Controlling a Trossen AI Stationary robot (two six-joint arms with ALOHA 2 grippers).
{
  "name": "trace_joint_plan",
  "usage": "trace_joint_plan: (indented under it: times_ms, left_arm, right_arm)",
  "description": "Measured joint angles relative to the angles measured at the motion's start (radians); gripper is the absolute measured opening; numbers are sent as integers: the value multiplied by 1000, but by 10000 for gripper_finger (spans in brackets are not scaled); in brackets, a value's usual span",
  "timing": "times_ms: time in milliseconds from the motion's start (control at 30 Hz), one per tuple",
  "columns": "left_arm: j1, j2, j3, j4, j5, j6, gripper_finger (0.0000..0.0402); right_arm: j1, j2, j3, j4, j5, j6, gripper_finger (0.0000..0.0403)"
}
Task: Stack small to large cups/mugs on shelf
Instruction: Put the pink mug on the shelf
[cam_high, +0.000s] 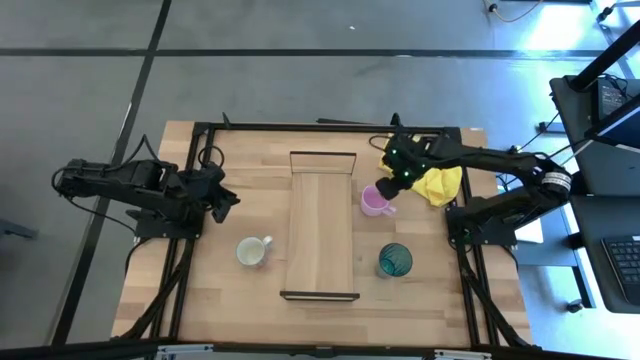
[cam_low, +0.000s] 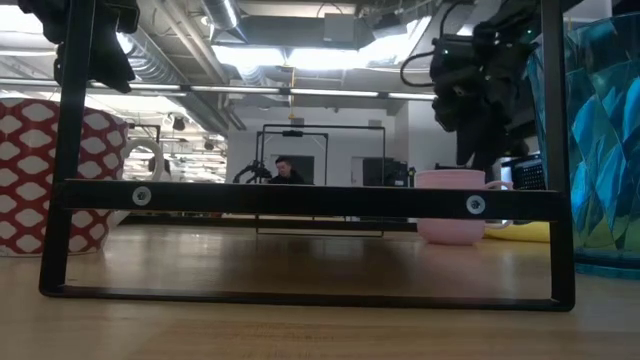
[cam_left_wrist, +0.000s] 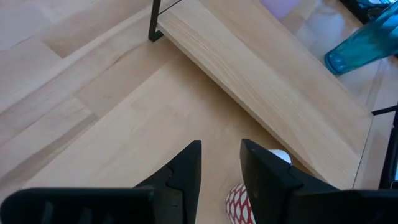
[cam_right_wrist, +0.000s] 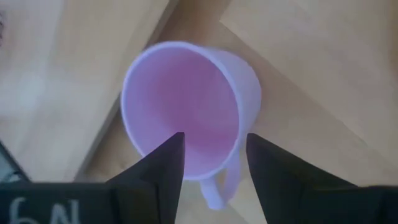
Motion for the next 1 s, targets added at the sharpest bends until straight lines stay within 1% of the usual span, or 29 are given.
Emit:
trace_joint_plan:
  times_ms: [233, 367, 467, 667, 767, 833, 1000]
  left_arm:
    - [0, 0, 0, 0, 0, -1, 105]
    - [0, 0, 0, 0, 0, -4, 105]
    - [0, 0, 0, 0, 0, -4, 105]
    - [0, 0, 0, -3, -5, 1, 105]
    - [0, 0, 0, -9, -19, 3, 105]
    - [0, 0, 0, -13, -24, 6, 105]
    - [0, 0, 0, -18, -27, 22, 105]
  right_arm:
    - [64, 37, 0, 24, 136, -10, 173]
    - [74, 38, 0, 34, 184, -8, 164]
    - [75, 38, 0, 33, 197, -9, 135]
    - [76, 38, 0, 33, 181, -9, 48]
    - [81, 38, -1, 29, 177, 3, 17]
    - [85, 38, -1, 32, 180, 6, 10]
    - [107, 39, -1, 32, 179, 15, 15]
